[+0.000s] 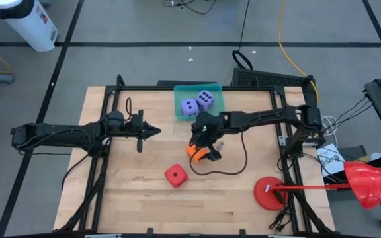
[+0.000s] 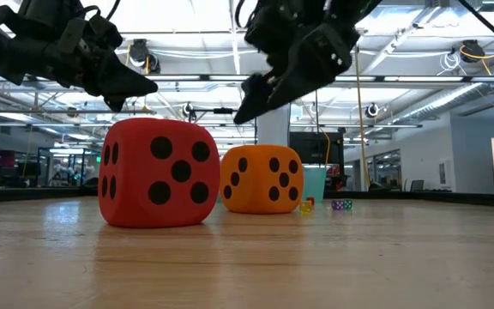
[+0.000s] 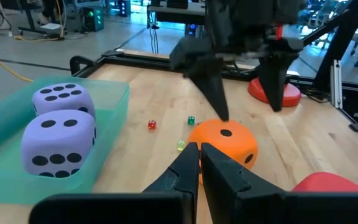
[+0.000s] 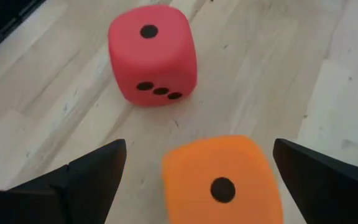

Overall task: Pick & Place Dice
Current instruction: Put the big orange dice into the green bin

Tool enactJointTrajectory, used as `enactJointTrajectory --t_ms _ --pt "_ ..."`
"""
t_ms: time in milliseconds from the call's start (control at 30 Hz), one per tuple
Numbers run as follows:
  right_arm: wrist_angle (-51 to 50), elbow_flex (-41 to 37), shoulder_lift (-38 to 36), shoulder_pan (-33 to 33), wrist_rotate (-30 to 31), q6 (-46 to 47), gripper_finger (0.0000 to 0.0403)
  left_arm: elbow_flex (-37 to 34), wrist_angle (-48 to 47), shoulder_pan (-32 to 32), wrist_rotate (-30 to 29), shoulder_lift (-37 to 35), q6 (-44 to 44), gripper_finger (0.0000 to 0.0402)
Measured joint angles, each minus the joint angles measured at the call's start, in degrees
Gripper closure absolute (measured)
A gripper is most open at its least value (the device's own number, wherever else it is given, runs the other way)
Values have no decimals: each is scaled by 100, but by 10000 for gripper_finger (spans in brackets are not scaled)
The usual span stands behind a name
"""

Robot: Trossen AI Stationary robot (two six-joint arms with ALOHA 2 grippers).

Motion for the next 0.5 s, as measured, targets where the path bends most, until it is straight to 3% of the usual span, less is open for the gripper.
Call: enactJointTrajectory --t_ms 167,500 --pt "24 -7 354 -17 39 -185 3 0 -28 0 0 0 13 376" --pt "-254 -3 350 -33 326 -849 3 0 -221 2 0 0 138 376"
